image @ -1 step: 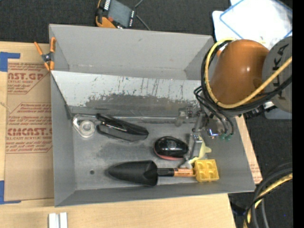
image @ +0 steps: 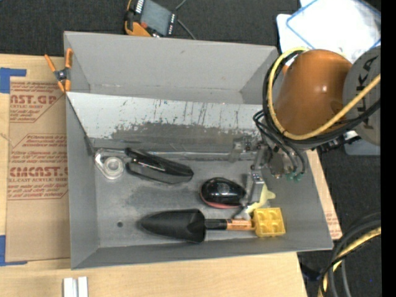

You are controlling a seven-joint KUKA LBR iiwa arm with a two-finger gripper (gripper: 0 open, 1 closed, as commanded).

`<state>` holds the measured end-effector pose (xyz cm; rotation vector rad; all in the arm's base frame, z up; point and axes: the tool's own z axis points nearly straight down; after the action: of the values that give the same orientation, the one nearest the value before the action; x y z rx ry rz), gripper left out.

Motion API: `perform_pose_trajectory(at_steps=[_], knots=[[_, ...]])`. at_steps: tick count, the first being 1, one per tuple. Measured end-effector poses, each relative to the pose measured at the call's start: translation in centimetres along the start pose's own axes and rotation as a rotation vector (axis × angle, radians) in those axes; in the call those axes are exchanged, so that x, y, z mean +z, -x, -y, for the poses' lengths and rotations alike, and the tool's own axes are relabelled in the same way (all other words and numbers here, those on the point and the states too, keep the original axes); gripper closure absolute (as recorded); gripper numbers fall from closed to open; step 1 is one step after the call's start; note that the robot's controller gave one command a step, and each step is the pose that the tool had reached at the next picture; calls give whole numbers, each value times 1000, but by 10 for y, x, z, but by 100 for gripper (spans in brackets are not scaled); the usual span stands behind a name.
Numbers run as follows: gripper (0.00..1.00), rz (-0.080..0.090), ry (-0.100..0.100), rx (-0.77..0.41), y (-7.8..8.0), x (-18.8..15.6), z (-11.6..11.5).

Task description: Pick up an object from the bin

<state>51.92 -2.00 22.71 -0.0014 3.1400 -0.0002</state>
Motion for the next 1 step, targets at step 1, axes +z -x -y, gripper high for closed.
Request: perform_pose_trajectory(at_steps=[1], knots=[[0,3,2,198,9,123,23]])
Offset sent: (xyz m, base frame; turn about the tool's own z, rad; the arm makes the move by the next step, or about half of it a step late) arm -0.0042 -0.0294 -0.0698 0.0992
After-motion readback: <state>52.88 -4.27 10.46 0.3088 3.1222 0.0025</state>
